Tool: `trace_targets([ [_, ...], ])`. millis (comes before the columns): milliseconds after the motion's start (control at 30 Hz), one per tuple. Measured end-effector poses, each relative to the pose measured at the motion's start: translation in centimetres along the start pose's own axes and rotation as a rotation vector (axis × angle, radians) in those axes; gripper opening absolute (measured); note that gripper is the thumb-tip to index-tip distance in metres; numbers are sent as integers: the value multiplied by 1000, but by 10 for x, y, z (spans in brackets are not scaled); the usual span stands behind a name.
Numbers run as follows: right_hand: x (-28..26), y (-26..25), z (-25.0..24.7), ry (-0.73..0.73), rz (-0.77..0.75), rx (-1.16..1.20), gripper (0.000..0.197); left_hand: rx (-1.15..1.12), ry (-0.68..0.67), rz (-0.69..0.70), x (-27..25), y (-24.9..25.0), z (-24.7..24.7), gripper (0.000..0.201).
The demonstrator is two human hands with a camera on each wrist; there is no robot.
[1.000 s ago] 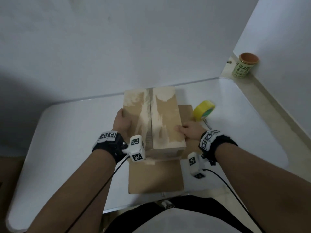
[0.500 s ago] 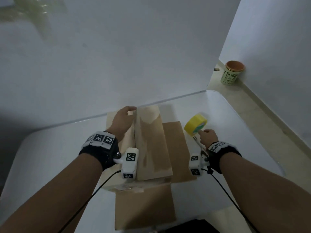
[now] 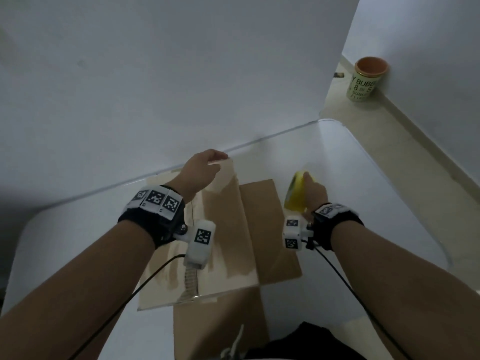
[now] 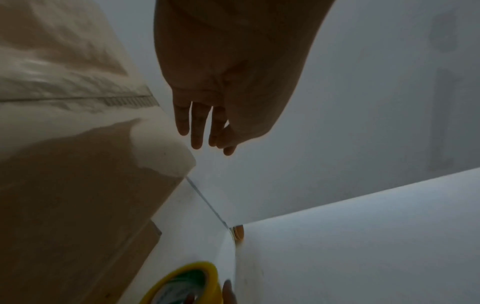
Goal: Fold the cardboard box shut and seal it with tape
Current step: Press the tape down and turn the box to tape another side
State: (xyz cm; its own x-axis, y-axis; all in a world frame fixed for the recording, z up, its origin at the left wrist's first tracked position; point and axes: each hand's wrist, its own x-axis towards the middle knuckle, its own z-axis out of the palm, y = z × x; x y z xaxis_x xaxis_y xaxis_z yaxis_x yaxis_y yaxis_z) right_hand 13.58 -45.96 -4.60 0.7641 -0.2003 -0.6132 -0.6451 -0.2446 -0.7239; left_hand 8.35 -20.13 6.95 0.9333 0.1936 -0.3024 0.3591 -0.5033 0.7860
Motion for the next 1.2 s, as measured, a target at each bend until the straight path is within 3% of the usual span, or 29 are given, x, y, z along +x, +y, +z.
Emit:
trace_targets([
  [133,-35,-13,3,2,-292,-81,50,-162,-74,-29,4,0,24,33],
  [267,-71,-33,6,-17,-576,-226,56,-142,-144,-53,-1,-2,42,30],
  [400,-97,-47,11,-48,-782,-407,56,-278,-181,-92,-13,-6,40,44],
  [500,-112,-50,20,-74,-820,-492,56,-430,-193,-105,-25,-7,29,48],
  [600,-128,-50,29,-75,-846,-535,58,-445,-180,-61,-41,-8,14,45],
  [800,-156,-49,40,-77,-892,-567,58,-426,-175,-18,-69,-18,-8,13],
  [1133,-193,-47,57,-99,-903,-599,61,-488,-104,-8,-98,-37,-28,2],
  [1200,-200,-47,59,-91,-898,-617,63,-513,-103,-18,-104,-37,-30,10],
])
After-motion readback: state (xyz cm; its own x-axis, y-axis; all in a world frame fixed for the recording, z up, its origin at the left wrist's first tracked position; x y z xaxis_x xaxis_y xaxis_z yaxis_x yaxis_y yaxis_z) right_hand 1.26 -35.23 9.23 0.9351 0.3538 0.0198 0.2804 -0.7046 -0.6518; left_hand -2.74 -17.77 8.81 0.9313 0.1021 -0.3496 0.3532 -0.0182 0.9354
